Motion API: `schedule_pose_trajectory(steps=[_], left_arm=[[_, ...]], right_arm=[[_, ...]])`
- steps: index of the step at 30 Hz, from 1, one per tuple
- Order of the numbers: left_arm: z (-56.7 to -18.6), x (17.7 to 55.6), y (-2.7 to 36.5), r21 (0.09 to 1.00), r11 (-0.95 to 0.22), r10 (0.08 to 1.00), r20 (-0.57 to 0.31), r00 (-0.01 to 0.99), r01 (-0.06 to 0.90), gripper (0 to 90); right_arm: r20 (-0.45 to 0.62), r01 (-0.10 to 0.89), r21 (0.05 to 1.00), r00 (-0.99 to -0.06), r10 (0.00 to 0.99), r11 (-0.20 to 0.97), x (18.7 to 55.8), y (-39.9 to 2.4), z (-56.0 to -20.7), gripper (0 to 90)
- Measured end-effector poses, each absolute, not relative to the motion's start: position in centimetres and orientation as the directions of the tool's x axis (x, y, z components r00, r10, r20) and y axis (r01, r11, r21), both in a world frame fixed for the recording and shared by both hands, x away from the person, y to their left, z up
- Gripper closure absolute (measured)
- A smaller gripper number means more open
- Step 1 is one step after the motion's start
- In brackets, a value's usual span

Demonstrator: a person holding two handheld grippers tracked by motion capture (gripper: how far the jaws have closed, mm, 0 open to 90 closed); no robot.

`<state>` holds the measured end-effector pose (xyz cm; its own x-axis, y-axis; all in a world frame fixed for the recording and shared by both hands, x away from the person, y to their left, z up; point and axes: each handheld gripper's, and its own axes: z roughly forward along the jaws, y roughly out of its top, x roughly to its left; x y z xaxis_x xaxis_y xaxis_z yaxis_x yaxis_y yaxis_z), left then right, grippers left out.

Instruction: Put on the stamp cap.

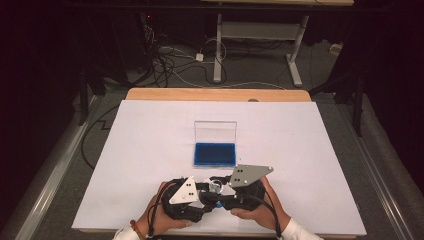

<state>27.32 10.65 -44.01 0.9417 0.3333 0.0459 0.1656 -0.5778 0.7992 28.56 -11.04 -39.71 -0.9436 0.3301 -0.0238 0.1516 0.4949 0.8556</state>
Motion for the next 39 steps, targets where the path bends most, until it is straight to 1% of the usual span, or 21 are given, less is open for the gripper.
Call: schedule_pose_trajectory(steps=[1, 2, 5, 9, 11, 12, 14, 16, 19, 20, 22, 23, 25, 26, 30, 31, 33, 35, 36, 37, 39], left_arm=[[-43.9, 27.2, 10.6, 0.801, -0.576, 0.335, 0.049, 0.941, 0.164, 36.5], [-43.9, 27.2, 10.6, 0.801, -0.574, 0.326, 0.033, 0.945, 0.170, 36.5], [-43.8, 27.2, 10.6, 0.802, -0.571, 0.317, 0.020, 0.948, 0.174, 36.5], [-43.8, 27.3, 10.6, 0.796, -0.581, 0.319, 0.032, 0.947, 0.169, 36.4], [-43.7, 27.4, 10.7, 0.799, -0.572, 0.316, 0.009, 0.949, 0.183, 36.3], [-43.6, 27.3, 10.7, 0.795, -0.581, 0.315, 0.023, 0.949, 0.174, 36.3], [-43.6, 27.5, 10.9, 0.804, -0.562, 0.309, -0.013, 0.951, 0.194, 36.3], [-43.6, 27.5, 10.8, 0.800, -0.570, 0.310, -0.002, 0.951, 0.187, 36.3], [-43.4, 27.5, 10.9, 0.804, -0.563, 0.309, -0.009, 0.951, 0.190, 36.2], [-43.3, 27.6, 11.0, 0.807, -0.556, 0.305, -0.026, 0.952, 0.200, 36.2], [-43.3, 27.5, 11.0, 0.807, -0.557, 0.306, -0.019, 0.952, 0.195, 36.2], [-43.3, 27.6, 11.0, 0.810, -0.548, 0.302, -0.041, 0.953, 0.209, 36.1], [-43.2, 27.6, 11.0, 0.814, -0.543, 0.304, -0.041, 0.952, 0.208, 36.2], [-43.2, 27.7, 11.1, 0.817, -0.534, 0.300, -0.059, 0.952, 0.219, 36.1], [-43.2, 27.8, 11.2, 0.817, -0.527, 0.300, -0.080, 0.951, 0.235, 36.1], [-43.2, 27.8, 11.2, 0.813, -0.536, 0.299, -0.067, 0.952, 0.226, 36.1], [-43.3, 27.9, 11.3, 0.820, -0.516, 0.296, -0.102, 0.950, 0.248, 36.0], [-43.1, 27.8, 11.2, 0.807, -0.548, 0.296, -0.059, 0.953, 0.220, 36.0], [-43.2, 27.9, 11.2, 0.812, -0.535, 0.293, -0.081, 0.953, 0.234, 36.0], [-43.2, 27.8, 11.1, 0.802, -0.556, 0.296, -0.054, 0.954, 0.218, 36.0], [-43.1, 27.9, 11.2, 0.802, -0.552, 0.290, -0.071, 0.954, 0.228, 35.9]], right_arm=[[-0.023, 0.148, 0.859, -0.945, 0.328, 0.489, 28.5, -11.1, -39.7, 56.6], [-0.023, 0.145, 0.862, -0.946, 0.324, 0.486, 28.5, -11.2, -39.6, 56.6], [-0.059, 0.110, 0.860, -0.949, 0.310, 0.499, 28.1, -11.0, -39.4, 56.7], [-0.087, 0.086, 0.859, -0.947, 0.309, 0.504, 27.9, -10.8, -39.6, 56.6], [-0.098, 0.077, 0.856, -0.947, 0.307, 0.511, 27.8, -10.8, -39.6, 56.7], [-0.102, 0.074, 0.858, -0.946, 0.308, 0.509, 27.7, -10.8, -39.6, 56.7], [-0.119, 0.055, 0.853, -0.948, 0.296, 0.519, 27.6, -10.7, -39.5, 56.7], [-0.113, 0.060, 0.858, -0.947, 0.301, 0.510, 27.6, -10.7, -39.5, 56.7], [-0.126, 0.048, 0.860, -0.945, 0.303, 0.509, 27.6, -10.8, -39.5, 56.8], [-0.131, 0.044, 0.861, -0.944, 0.304, 0.507, 27.5, -10.8, -39.5, 56.8], [-0.124, 0.046, 0.868, -0.944, 0.307, 0.494, 27.5, -10.9, -39.4, 56.8], [-0.135, 0.038, 0.866, -0.943, 0.306, 0.499, 27.5, -10.8, -39.4, 56.8], [-0.134, 0.038, 0.866, -0.943, 0.306, 0.499, 27.4, -10.8, -39.4, 56.8], [-0.139, 0.035, 0.870, -0.940, 0.312, 0.492, 27.4, -10.8, -39.4, 56.8], [-0.134, 0.039, 0.870, -0.941, 0.311, 0.492, 27.6, -10.9, -39.4, 57.1], [-0.131, 0.045, 0.873, -0.938, 0.321, 0.486, 27.6, -11.0, -39.5, 57.1], [-0.134, 0.043, 0.868, -0.939, 0.317, 0.494, 27.6, -11.0, -39.6, 57.2], [-0.128, 0.045, 0.872, -0.940, 0.317, 0.488, 27.7, -11.1, -39.6, 57.2], [-0.151, 0.027, 0.865, -0.938, 0.311, 0.502, 27.5, -11.0, -39.6, 57.2], [-0.136, 0.040, 0.869, -0.939, 0.316, 0.494, 27.6, -11.1, -39.6, 57.2], [-0.154, 0.025, 0.862, -0.938, 0.310, 0.506, 27.5, -11.0, -39.8, 57.3]])
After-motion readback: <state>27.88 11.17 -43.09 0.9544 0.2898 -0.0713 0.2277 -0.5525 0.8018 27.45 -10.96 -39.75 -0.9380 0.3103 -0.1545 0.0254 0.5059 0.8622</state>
